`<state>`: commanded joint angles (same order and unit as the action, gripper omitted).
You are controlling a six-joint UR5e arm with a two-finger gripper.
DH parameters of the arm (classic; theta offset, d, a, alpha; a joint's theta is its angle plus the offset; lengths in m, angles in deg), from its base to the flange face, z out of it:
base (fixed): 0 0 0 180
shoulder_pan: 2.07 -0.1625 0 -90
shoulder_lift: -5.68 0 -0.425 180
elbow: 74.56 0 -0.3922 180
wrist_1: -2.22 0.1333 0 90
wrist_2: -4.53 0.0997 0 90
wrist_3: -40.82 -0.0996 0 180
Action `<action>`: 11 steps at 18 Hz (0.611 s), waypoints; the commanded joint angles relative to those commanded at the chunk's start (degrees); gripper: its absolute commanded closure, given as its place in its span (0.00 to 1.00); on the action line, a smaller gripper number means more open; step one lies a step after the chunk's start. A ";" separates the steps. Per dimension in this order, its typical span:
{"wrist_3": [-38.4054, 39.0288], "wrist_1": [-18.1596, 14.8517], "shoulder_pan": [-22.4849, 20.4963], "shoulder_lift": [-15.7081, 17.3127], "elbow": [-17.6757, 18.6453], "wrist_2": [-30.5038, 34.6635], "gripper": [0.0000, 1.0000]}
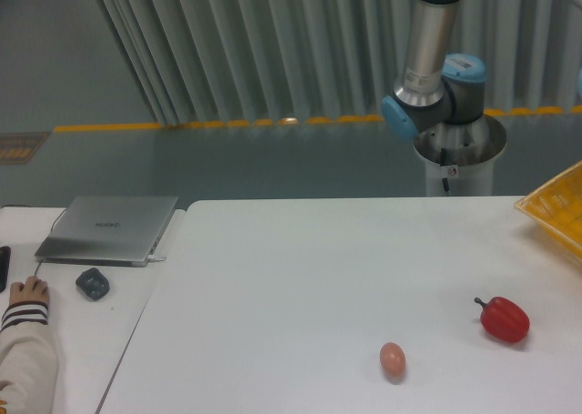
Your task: Place the yellow pepper in a basket
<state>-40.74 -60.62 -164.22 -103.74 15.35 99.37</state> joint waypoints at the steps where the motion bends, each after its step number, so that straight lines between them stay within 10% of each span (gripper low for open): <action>1: -0.44 0.00 -0.18 0.09 0.00 -0.09 0.00; 11: -9.91 -0.79 -0.36 1.93 0.00 -2.90 0.00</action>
<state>-50.65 -61.41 -164.58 -101.82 15.35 96.47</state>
